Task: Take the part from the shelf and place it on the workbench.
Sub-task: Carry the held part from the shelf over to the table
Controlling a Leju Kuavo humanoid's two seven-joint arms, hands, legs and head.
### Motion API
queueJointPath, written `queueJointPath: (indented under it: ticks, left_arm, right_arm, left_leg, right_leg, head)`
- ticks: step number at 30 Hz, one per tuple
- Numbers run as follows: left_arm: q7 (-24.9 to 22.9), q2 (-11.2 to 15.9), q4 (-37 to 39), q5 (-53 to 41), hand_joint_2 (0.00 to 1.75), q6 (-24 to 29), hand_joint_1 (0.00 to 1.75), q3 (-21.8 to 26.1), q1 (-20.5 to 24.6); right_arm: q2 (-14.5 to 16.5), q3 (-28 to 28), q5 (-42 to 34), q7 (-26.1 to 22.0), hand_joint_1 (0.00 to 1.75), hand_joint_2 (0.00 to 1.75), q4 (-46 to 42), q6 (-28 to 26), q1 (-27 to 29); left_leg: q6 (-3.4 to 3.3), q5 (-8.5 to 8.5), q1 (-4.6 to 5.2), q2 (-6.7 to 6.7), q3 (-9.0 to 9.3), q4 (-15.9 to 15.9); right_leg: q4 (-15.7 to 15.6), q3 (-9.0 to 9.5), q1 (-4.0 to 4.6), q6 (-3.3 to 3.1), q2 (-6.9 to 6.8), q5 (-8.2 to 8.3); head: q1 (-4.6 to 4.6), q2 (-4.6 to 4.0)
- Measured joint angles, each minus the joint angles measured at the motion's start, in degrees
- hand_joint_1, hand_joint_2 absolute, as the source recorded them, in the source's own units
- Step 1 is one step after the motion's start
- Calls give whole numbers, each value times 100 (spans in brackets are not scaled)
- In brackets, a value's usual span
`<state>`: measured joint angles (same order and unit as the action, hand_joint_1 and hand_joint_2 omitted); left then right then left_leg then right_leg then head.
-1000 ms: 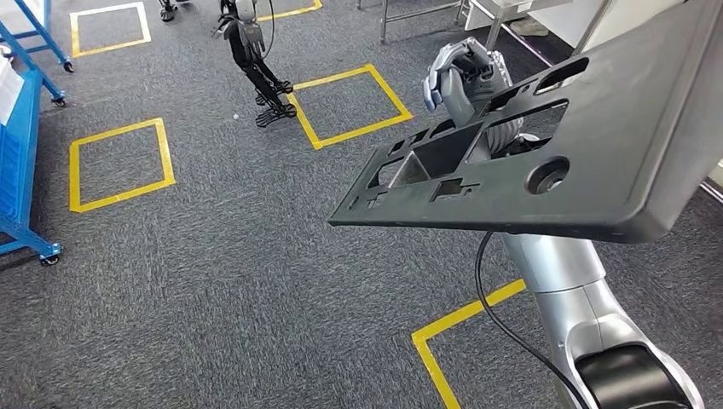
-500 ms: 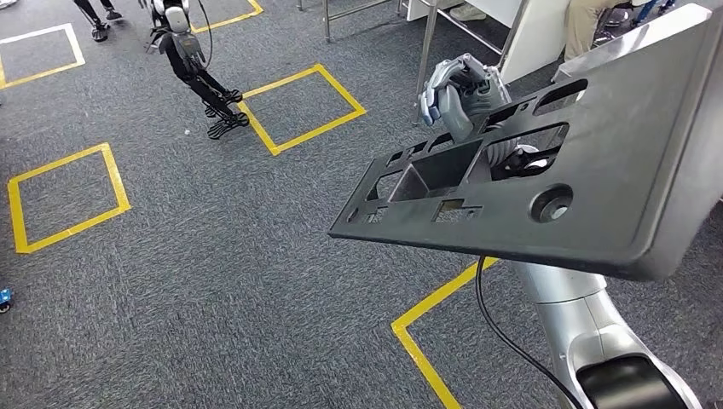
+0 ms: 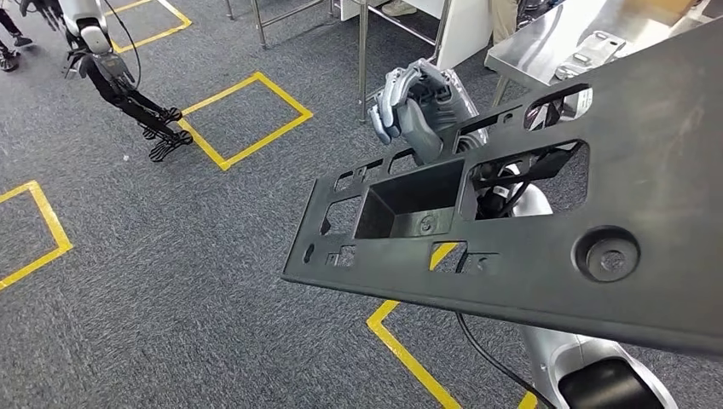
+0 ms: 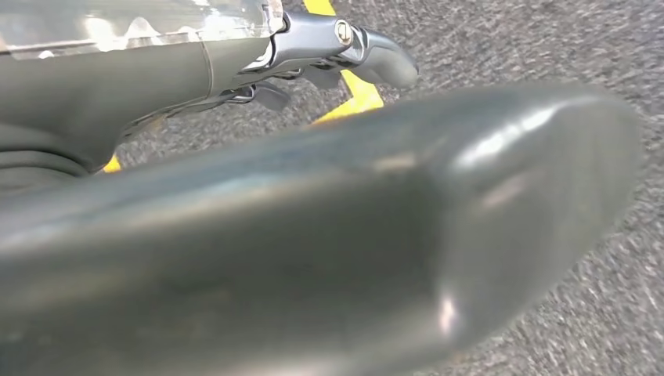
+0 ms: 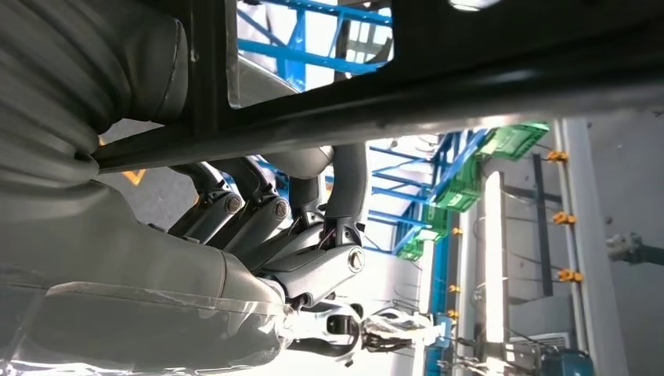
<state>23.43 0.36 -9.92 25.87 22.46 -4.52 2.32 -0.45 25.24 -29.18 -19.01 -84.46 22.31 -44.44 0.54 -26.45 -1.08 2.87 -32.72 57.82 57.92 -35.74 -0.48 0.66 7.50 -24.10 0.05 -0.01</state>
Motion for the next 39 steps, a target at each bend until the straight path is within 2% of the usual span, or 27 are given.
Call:
queueJointPath:
  ticks: [2,4,6,7,8,9,11,13,15,16,17,19,21,22,23,24,25,26,27,28,29,31,33,35,37,38,39]
  left_arm:
    - [3,-11,0,4,0,-1,0,0,5]
    - [7,-14,0,9,0,-1,0,1,-8]
    - [11,-15,0,22,0,-5,0,3,-24]
    - [15,-17,0,32,0,-9,0,4,-29]
    - [20,-22,0,39,0,-13,0,4,-30]
    - [23,-29,0,44,0,-15,0,4,-29]
    - [32,-45,0,46,0,-15,0,4,-29]
    - [40,-52,0,46,0,-14,0,4,-32]
    - [43,-54,0,46,0,-14,0,4,-27]
    - [44,-54,0,46,0,-14,0,4,-21]
    - [46,-55,0,45,0,-14,0,4,-19]
    - [50,-61,0,45,0,-14,0,4,-25]
    - [52,-64,0,46,0,-14,0,5,-41]
    - [51,-64,0,46,0,-14,0,6,-47]
    - [49,-65,0,44,0,-15,0,7,-56]
    - [46,-66,0,39,0,-16,0,7,-64]
    - [43,-66,0,32,0,-19,0,7,-68]
    - [39,-65,0,22,0,-23,0,7,-69]
    - [31,-64,0,13,0,-30,0,7,-67]
    - [17,-64,0,2,0,-41,0,6,-64]
    - [0,-64,0,-6,0,-52,0,5,-57]
    - [-31,-72,0,-26,0,-98,0,4,-30]
    - [-57,-82,0,-41,0,-172,0,4,-12]
    - [-106,-86,0,-42,0,-260,0,4,-21]
    - [-171,-86,0,-32,0,-345,0,4,-34]
    - [-201,-86,0,-29,0,-384,0,4,-34]
    - [-225,-86,0,-29,0,-412,0,4,-30]
  right_arm:
    - [0,28,-71,21,175,175,-49,22,-24]
    - [10,64,-167,31,175,175,-78,71,-42]
    - [21,112,-230,33,175,175,-89,121,-24]
    - [22,140,-244,32,175,175,-105,142,-9]
    - [22,168,-255,30,175,175,-132,161,3]
    - [21,194,-268,25,175,175,-172,174,8]
    - [22,236,-292,15,175,175,-263,195,-3]
    - [21,270,-307,9,175,175,-331,209,-17]
    - [16,296,-310,7,175,175,-367,217,-13]
    - [13,304,-310,7,175,175,-385,219,-9]
    - [11,311,-309,8,175,175,-402,218,-15]
    - [16,326,-310,9,175,175,-430,216,-23]
    - [21,342,-315,10,175,175,-434,210,-11]
    - [21,351,-319,11,175,175,-434,202,2]
    - [19,358,-324,11,175,175,-434,186,14]
    - [15,364,-328,11,175,175,-434,166,21]
    - [7,368,-331,11,175,175,-434,142,24]
    - [-3,369,-333,10,175,175,-433,120,27]
    - [-15,369,-333,7,175,175,-430,101,30]
    - [-30,368,-333,-2,175,175,-422,81,40]
    - [-47,363,-333,-17,175,175,-411,62,56]
    - [-106,333,-327,-70,175,175,-386,35,101]
    - [-187,291,-316,-134,175,175,-370,36,135]
    - [-244,271,-307,-182,175,175,-357,46,166]
    - [-278,266,-300,-204,175,175,-338,51,234]
    - [-296,264,-295,-209,175,175,-326,52,275]
    - [-312,262,-291,-212,175,175,-316,53,307]
  left_leg:
    - [-76,40,-15,-130,9,-51]
    - [-115,50,-1,-271,4,-68]
    - [-124,46,6,-418,-3,-66]
    - [-123,43,6,-492,-3,-65]
    - [-119,38,6,-559,0,-64]
    - [-111,30,7,-623,10,-63]
    - [-78,5,26,-731,36,-56]
    - [-20,-21,52,-833,59,-51]
    - [46,-34,62,-954,89,-65]
    - [78,-60,54,-952,100,-54]
    - [105,-131,44,-870,80,22]
    - [144,-447,19,-560,-145,547]
    - [162,-804,17,-367,-546,1380]
    - [166,-872,17,-343,-699,1666]
    - [162,-808,17,-335,-753,1723]
    - [153,-644,14,-328,-703,1560]
    - [140,-393,8,-281,-549,1174]
    - [121,-172,-3,-173,-364,733]
    - [104,-42,-14,-56,-212,377]
    - [84,30,-20,44,-106,128]
    - [62,19,-17,94,-74,50]
    - [1,24,-6,19,-64,23]
    - [-82,53,-11,-102,-44,-21]
    - [-137,68,-8,-238,-33,-53]
    - [-157,58,9,-377,-37,-50]
    - [-161,51,15,-448,-37,-46]
    - [-162,42,22,-517,-35,-41]
  right_leg:
    - [198,-98,26,43,-259,-143]
    - [879,-405,30,68,-602,-518]
    - [1608,-733,3,94,-692,-809]
    - [1703,-765,-8,103,-705,-804]
    - [1567,-683,-14,105,-724,-703]
    - [1205,-481,-15,97,-776,-525]
    - [353,-14,27,49,-1028,-217]
    - [-38,178,81,-10,-1159,-133]
    - [-63,159,93,-62,-1032,-127]
    - [-82,168,78,-90,-969,-112]
    - [-103,180,57,-121,-908,-96]
    - [-133,203,21,-168,-789,-71]
    - [-126,199,22,-187,-656,-68]
    - [-119,198,25,-189,-584,-68]
    - [-109,199,27,-188,-501,-71]
    - [-97,201,27,-183,-420,-75]
    - [-82,204,25,-172,-336,-83]
    - [-65,201,22,-156,-260,-93]
    - [-44,185,23,-131,-192,-101]
    - [-28,161,20,-100,-132,-102]
    - [-22,136,14,-66,-83,-96]
    - [-36,102,-2,12,10,-72]
    - [80,42,13,69,-207,-154]
    - [632,-222,23,103,-578,-460]
    - [1382,-597,4,128,-698,-765]
    - [1555,-686,-1,132,-709,-782]
    - [1520,-671,-2,127,-721,-700]
  head:
    - [31,0]
    - [61,-1]
    - [64,-1]
    - [66,-1]
    - [65,-1]
    - [66,-1]
    - [66,-1]
    - [62,0]
    - [58,0]
    - [56,-1]
    - [54,-1]
    - [21,0]
    - [-8,-1]
    - [-10,-1]
    - [-11,-2]
    - [-12,-1]
    - [-12,-1]
    - [-13,-1]
    - [-10,-1]
    - [-10,-1]
    - [-10,-1]
    - [-11,0]
    - [17,-1]
    - [58,-1]
    - [71,-1]
    - [72,-1]
    - [73,-1]
